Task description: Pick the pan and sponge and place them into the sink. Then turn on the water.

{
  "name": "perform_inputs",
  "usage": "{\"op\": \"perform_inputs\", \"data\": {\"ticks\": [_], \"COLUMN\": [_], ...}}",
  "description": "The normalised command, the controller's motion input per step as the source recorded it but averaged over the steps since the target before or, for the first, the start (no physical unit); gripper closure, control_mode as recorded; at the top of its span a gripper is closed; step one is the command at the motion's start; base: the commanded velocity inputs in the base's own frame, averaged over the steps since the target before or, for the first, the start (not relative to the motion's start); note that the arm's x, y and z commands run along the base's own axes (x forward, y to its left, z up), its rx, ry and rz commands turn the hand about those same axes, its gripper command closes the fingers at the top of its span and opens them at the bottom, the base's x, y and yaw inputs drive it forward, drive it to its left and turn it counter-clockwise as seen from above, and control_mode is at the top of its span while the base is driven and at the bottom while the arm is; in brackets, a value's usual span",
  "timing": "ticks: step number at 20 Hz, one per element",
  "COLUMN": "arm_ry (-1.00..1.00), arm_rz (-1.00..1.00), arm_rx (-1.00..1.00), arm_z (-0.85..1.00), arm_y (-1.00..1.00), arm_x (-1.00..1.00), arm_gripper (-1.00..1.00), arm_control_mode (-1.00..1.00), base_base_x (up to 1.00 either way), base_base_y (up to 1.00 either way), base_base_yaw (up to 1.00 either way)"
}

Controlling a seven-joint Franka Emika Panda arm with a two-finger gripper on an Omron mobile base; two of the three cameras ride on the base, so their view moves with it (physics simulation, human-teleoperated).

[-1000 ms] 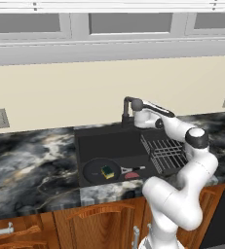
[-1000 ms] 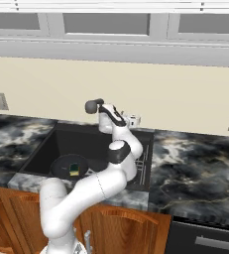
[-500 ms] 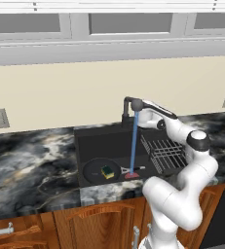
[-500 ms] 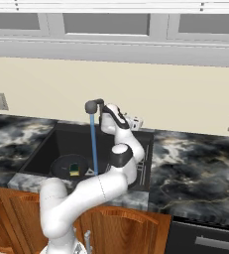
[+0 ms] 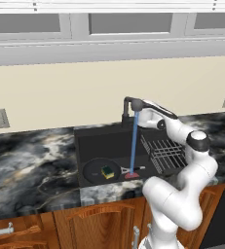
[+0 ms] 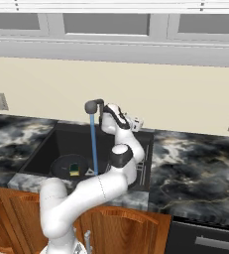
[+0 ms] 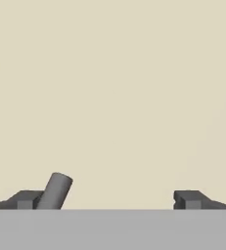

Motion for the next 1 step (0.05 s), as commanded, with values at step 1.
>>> {"op": "perform_inputs", "data": {"ticks": [1], "arm_ry": [0.0], "arm_rz": [-0.05], "arm_rx": [0.04], "arm_z": [0.0], "arm_y": [-0.37], "arm_x": [0.14], "arm_gripper": [-1.0], "arm_control_mode": [-1.0], "base_base_x": [0.0], "base_base_y": [0.0], "base_base_yaw": [0.0]}}
